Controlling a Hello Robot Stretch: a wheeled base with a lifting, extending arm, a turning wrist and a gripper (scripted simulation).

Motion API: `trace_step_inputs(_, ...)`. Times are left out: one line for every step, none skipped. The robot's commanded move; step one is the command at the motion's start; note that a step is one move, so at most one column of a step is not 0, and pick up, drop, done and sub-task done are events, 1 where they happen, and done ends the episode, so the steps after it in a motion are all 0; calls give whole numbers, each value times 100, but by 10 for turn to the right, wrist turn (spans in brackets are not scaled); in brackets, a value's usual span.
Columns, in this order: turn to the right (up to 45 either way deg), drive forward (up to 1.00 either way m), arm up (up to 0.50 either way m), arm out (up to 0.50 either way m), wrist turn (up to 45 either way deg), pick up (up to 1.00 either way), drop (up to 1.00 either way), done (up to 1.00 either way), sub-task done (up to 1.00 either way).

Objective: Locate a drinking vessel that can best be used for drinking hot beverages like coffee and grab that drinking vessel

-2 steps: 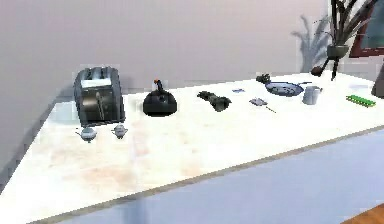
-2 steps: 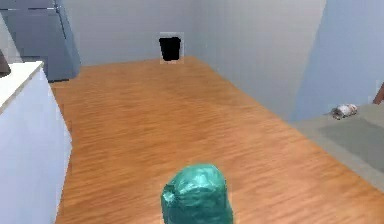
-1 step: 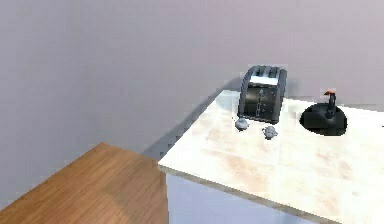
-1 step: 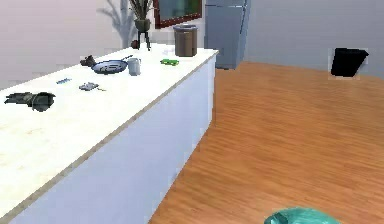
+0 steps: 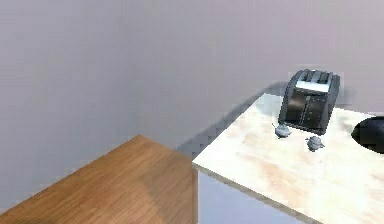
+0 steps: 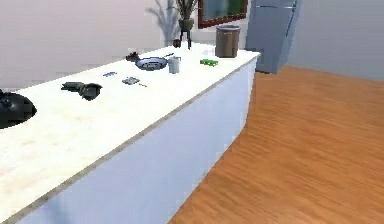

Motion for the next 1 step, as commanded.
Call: trace_step_inputs(-30,0,0,0,0,0,0,0,0)
